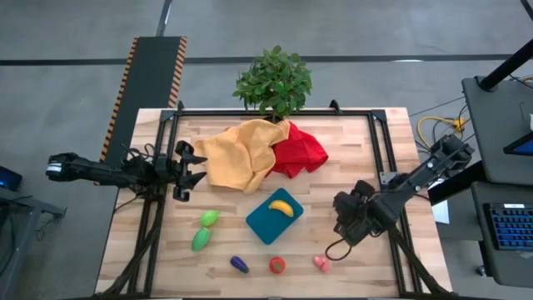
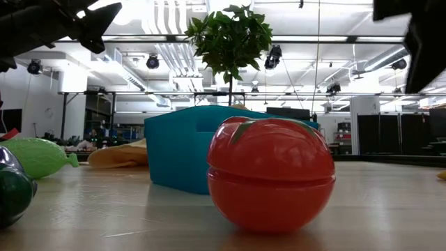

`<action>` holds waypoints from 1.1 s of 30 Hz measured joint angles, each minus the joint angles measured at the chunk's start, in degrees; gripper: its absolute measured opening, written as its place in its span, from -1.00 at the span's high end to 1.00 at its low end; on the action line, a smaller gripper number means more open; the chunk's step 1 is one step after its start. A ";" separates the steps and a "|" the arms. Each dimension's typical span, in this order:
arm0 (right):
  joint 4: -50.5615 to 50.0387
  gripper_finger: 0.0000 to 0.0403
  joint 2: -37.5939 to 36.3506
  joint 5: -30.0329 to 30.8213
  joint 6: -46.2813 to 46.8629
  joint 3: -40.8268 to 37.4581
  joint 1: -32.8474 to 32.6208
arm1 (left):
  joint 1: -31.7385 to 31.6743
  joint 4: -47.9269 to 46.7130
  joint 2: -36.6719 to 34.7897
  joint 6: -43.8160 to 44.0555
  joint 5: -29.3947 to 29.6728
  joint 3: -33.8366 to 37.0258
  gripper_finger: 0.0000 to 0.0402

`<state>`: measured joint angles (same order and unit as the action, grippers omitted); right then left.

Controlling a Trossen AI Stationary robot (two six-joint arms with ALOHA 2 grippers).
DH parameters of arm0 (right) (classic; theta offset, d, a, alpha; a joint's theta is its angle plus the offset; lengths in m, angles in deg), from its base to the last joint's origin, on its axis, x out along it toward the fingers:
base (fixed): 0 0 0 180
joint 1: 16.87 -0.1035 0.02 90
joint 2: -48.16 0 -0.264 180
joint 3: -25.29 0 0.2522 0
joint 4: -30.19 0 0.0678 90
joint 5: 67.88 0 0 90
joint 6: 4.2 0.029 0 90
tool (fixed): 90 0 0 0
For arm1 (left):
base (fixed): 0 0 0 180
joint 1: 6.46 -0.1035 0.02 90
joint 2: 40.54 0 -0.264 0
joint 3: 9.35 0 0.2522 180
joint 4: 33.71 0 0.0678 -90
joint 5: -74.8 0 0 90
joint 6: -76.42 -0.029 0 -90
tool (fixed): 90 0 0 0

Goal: Pick and placing Produce into tupperware
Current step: Put the yellow corn into the blue bin

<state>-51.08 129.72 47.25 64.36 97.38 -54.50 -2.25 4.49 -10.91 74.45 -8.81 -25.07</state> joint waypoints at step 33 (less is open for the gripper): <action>32.07 -0.12 -0.04 -7.15 16.96 -21.72 -5.66 | -0.02 -0.02 0.74 0.16 0.02 0.00 0.03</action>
<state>-19.01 129.68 40.10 81.32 75.66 -60.16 -2.27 4.47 -10.17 74.61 -8.79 -25.07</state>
